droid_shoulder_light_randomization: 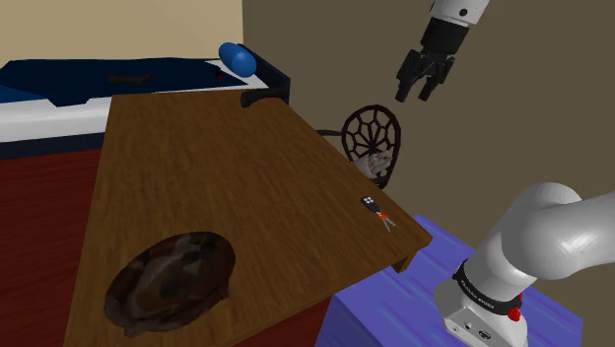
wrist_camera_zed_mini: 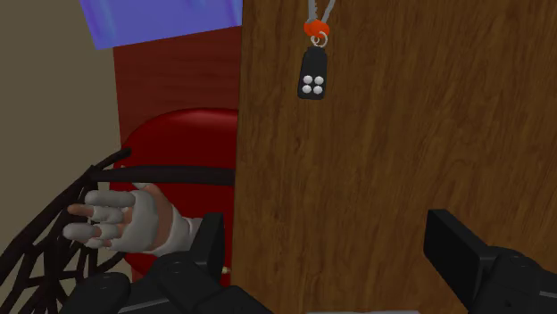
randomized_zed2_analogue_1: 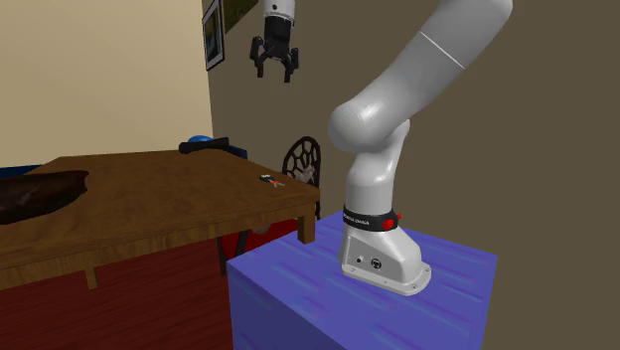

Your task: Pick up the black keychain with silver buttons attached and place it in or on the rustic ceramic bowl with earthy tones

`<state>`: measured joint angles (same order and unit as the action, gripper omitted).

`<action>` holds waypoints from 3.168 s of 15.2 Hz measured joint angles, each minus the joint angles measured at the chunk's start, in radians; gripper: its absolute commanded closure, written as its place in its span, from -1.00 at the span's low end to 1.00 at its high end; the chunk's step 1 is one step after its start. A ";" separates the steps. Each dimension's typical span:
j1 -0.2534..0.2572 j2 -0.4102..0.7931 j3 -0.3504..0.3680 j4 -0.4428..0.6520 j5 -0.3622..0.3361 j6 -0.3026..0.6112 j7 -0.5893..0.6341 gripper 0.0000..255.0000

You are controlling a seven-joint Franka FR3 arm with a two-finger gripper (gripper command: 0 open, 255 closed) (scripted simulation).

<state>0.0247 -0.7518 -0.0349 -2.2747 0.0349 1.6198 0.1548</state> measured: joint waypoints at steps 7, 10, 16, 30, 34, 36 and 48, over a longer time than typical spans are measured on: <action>0.006 -0.054 0.045 -0.191 0.014 0.126 0.048 -1.00; 0.010 -0.081 0.070 -0.296 0.023 0.197 0.074 -1.00; 0.025 -0.103 0.119 -0.495 0.046 0.360 0.121 -1.00; 0.062 0.022 0.200 -0.709 0.101 0.687 0.186 -1.00; 0.061 0.025 0.199 -0.712 0.101 0.693 0.184 -1.00; 0.061 0.025 0.199 -0.712 0.101 0.693 0.184 1.00; 0.059 0.010 0.196 -0.703 0.098 0.669 0.183 1.00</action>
<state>0.0842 -0.7422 0.1614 -2.9775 0.1329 2.2892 0.3379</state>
